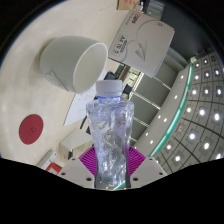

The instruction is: Pour water

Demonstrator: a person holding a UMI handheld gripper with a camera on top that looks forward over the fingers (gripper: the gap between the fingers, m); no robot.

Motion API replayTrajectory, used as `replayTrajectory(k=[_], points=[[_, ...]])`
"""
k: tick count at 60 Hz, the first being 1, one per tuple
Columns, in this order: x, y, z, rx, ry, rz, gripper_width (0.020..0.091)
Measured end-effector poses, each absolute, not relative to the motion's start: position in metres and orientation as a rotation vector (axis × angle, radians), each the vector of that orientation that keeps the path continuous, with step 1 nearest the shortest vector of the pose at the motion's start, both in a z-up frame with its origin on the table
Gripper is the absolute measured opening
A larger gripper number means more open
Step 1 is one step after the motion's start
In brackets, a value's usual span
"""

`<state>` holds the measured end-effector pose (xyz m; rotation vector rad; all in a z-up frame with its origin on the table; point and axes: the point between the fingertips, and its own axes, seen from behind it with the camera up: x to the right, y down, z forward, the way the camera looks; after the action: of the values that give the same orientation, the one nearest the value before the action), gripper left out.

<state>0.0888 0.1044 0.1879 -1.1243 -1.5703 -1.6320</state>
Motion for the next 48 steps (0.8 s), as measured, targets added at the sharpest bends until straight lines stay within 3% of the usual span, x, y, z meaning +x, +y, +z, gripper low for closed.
replayTrajectory(k=[12, 21, 38, 48], points=[[0.080, 0.108, 0.189, -1.096, -1.603, -1.627, 0.0349], [0.092, 0.100, 0.205, -1.307, -1.415, -1.460, 0.0350], [0.087, 0.074, 0.238, -1.735, -0.778, -0.686, 0.0354], [0.076, 0.064, 0.217, -1.854, -0.502, -0.218, 0.0356]])
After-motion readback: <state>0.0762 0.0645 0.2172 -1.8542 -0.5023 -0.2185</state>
